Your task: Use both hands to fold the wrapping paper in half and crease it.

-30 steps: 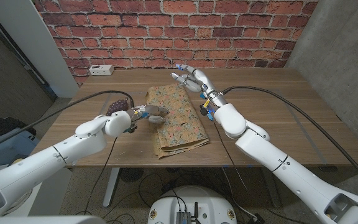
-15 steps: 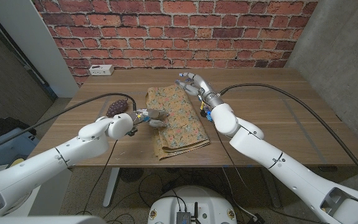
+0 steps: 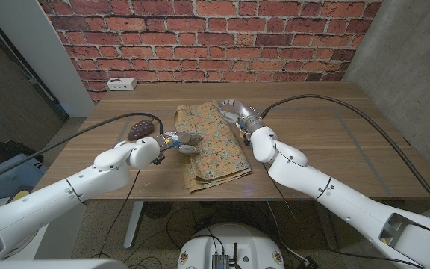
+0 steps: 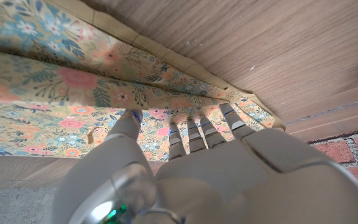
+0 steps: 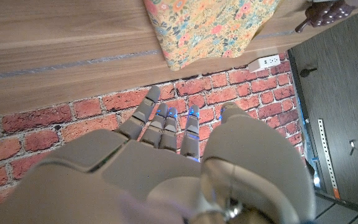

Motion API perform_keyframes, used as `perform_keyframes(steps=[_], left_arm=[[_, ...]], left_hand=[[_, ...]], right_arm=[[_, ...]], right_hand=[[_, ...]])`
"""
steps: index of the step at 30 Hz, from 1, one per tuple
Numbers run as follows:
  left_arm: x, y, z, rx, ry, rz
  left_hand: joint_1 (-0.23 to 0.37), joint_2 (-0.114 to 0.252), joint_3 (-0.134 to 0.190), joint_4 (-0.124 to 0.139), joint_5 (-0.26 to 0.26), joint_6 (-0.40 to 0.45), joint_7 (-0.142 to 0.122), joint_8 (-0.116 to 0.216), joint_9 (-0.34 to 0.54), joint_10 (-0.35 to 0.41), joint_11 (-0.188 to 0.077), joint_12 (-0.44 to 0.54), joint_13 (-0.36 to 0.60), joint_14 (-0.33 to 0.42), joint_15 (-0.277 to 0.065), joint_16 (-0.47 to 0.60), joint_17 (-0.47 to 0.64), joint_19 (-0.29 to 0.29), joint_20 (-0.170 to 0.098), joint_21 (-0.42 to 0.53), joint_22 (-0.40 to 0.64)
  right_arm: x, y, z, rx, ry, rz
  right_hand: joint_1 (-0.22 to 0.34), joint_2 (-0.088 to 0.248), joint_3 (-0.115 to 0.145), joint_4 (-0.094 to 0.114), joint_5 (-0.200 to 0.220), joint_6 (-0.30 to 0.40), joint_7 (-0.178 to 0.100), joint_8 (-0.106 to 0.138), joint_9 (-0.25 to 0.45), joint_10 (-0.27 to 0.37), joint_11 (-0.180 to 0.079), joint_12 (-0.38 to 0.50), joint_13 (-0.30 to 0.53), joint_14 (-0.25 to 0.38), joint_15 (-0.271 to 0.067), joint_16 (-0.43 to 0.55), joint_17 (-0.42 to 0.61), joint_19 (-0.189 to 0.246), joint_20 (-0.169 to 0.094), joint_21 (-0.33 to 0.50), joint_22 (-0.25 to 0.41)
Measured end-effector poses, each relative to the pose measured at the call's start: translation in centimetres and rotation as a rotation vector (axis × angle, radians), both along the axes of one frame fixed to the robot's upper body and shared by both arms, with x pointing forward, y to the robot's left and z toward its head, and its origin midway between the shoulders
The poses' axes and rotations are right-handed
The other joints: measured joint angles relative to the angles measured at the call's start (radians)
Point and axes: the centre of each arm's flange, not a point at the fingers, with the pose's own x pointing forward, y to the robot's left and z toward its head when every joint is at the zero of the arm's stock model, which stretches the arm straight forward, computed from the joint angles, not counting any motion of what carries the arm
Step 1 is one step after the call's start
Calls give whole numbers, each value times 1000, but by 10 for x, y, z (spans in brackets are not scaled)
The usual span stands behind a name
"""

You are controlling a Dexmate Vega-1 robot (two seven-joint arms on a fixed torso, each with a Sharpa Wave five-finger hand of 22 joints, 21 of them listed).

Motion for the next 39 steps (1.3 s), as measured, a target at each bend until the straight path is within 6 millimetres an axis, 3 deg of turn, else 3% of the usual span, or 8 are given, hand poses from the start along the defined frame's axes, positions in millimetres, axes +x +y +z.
perform_keyframes(steps=[3,7,20,23,27,30,33,39], left_arm=[[0,0,0,-1,-1,0],[-1,1,0,-2,-1,1],[-1,2,0,-13,1,1],[0,3,0,-14,1,0],[1,3,0,-17,2,0],[2,3,1,-18,2,1],[2,4,1,-19,2,1],[4,4,2,-20,2,1]], left_hand=[[-4,-4,-5,-1,0,0,0,0,0,0,0,0,0,0,0,0,0,0,0,0,0],[-4,-4,-8,0,0,-11,0,0,0,0,0,0,0,0,0,0,0,2,2,0,0],[-8,-8,-16,8,0,-16,-6,0,0,-5,5,0,0,0,0,0,0,6,-2,-8,0],[-8,-8,-16,8,0,-16,-6,0,0,-5,5,0,0,0,0,0,0,6,-2,-8,0],[-8,-8,-16,8,0,-20,-9,0,0,-7,3,0,0,0,0,0,0,6,-2,-11,0],[-8,-8,-21,13,0,-27,-9,0,0,-10,1,2,0,0,0,0,0,6,-2,-14,0],[-8,-8,-24,10,0,-27,-9,0,0,-10,1,3,0,0,0,0,0,5,-2,-14,0],[-8,-8,-25,8,0,-31,-5,0,0,-10,0,3,0,0,0,0,0,5,-2,-15,0]], right_arm=[[3,-2,-2,-31,8,-37],[5,4,-7,-101,13,-66],[14,12,-22,-280,56,-151],[17,13,-27,-305,71,-155],[22,13,-33,-333,99,-156],[25,14,-38,-351,123,-150],[28,15,-42,-362,144,-145],[33,19,-51,-389,192,-132]], right_hand=[[-24,-4,2,14,-4,-9,9,-4,0,-9,-9,0,-5,-24,1,0,-15,-8,-6,-11,0],[-58,-11,1,28,-4,-50,13,-13,-5,-24,-24,-4,-14,-43,0,0,-39,-26,12,-24,-4],[-110,-21,8,29,-4,-171,19,-15,-9,-111,-39,-15,-32,-122,4,0,-124,-66,-5,-67,-4],[-141,-6,15,42,-4,-196,12,-15,-9,-134,-48,-15,-36,-143,6,0,-136,-88,-1,-86,-4],[-210,1,6,70,-4,-227,12,-15,-9,-161,-43,-15,-38,-171,5,4,-149,-116,-3,-106,-4],[-312,-4,-9,85,6,-271,17,-15,-9,-199,-34,-15,-42,-205,4,8,-167,-149,-1,-135,-4],[-380,-11,-23,83,8,-303,20,-15,-9,-230,-30,-15,-46,-228,4,8,-181,-168,0,-155,-4],[-457,-19,-35,80,20,-351,29,-15,-9,-276,-36,-15,-46,-278,4,8,-201,-228,2,-197,-4]])
